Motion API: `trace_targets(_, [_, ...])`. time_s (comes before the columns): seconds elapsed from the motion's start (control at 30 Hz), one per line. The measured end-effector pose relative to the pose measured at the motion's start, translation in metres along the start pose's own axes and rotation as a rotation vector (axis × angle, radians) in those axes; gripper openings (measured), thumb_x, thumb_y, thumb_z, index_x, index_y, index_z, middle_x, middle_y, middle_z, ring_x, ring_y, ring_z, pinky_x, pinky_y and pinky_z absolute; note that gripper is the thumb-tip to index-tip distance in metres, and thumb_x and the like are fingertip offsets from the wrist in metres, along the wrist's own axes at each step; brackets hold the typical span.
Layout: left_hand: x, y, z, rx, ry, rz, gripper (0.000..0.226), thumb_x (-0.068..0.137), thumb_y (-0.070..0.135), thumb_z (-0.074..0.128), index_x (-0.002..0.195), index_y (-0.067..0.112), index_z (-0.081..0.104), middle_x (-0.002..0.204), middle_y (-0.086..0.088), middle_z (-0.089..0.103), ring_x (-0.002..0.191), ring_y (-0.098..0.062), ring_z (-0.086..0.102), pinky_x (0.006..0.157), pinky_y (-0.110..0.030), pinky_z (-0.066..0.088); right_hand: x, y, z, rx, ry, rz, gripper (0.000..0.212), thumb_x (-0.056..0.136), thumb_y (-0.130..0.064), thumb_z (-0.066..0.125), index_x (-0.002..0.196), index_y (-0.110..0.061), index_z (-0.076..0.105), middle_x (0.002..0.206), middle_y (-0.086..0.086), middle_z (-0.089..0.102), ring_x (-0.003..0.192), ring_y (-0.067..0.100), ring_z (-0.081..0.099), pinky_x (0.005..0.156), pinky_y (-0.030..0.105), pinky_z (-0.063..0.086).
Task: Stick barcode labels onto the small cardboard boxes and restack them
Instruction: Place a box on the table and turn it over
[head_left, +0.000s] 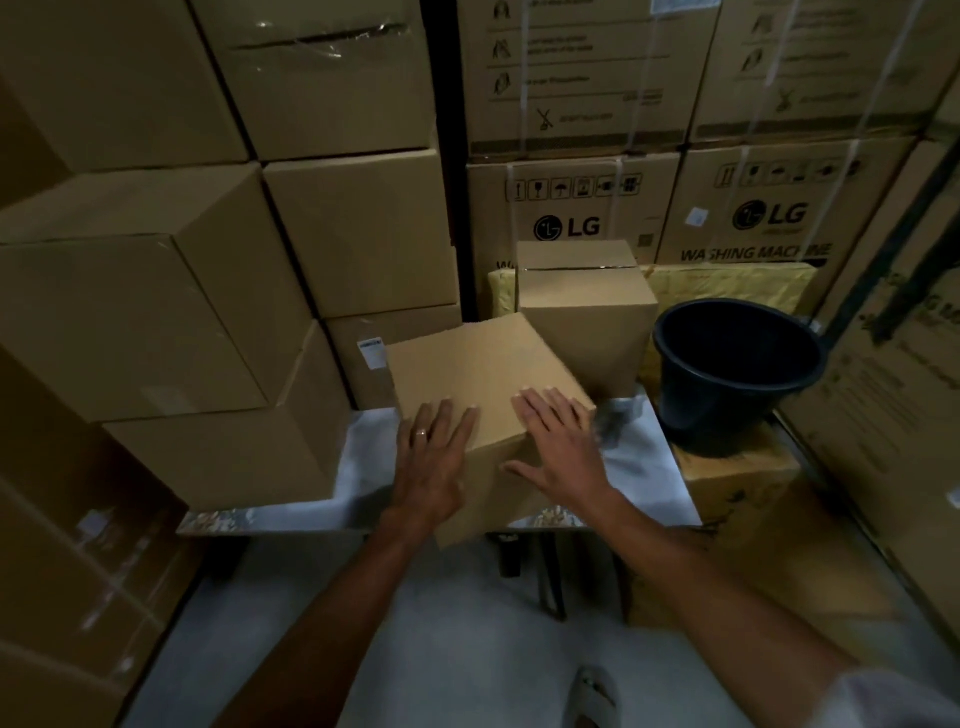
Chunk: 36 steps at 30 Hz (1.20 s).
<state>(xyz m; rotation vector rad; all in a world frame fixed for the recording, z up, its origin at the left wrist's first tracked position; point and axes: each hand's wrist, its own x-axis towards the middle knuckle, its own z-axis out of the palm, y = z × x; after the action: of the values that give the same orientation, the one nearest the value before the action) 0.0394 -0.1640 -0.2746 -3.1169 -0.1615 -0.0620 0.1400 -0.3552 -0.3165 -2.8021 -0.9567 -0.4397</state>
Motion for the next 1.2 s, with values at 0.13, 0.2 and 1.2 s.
trace_targets(0.13, [-0.001,-0.006,0.003,0.018,0.053,0.122,0.111,0.086,0.022,0.070,0.161,0.031,-0.011,0.171,-0.005,-0.010,0.158,-0.030,-0.007,0.125,-0.048,-0.002,-0.029,-0.017,0.004,-0.002,0.163,0.097,0.083,0.093,-0.071,0.043,0.155,-0.016,0.037,0.160,0.006,0.038,0.148,0.032,0.033,0.118,0.052,0.026])
trace_targets(0.2, [-0.009,-0.007,0.012,0.009,0.130,0.161,0.113,0.080,0.024,0.075,0.163,0.028,-0.001,0.171,-0.008,-0.001,0.158,-0.033,0.003,0.124,-0.052,0.004,-0.043,-0.026,0.007,-0.011,0.225,0.120,0.082,0.095,-0.069,0.042,0.155,-0.014,0.039,0.161,0.008,0.038,0.148,0.032,0.033,0.119,0.053,0.024])
trace_targets(1.2, [-0.072,0.018,0.100,-0.119,0.143,0.170,0.107,0.067,0.009,0.061,0.163,0.015,0.015,0.171,-0.014,0.002,0.157,-0.037,0.003,0.121,-0.062,0.024,-0.138,-0.060,0.069,0.101,-0.005,0.225,0.078,0.101,-0.044,0.047,0.162,-0.008,0.012,0.170,0.010,0.006,0.157,0.031,0.006,0.123,0.056,0.012])
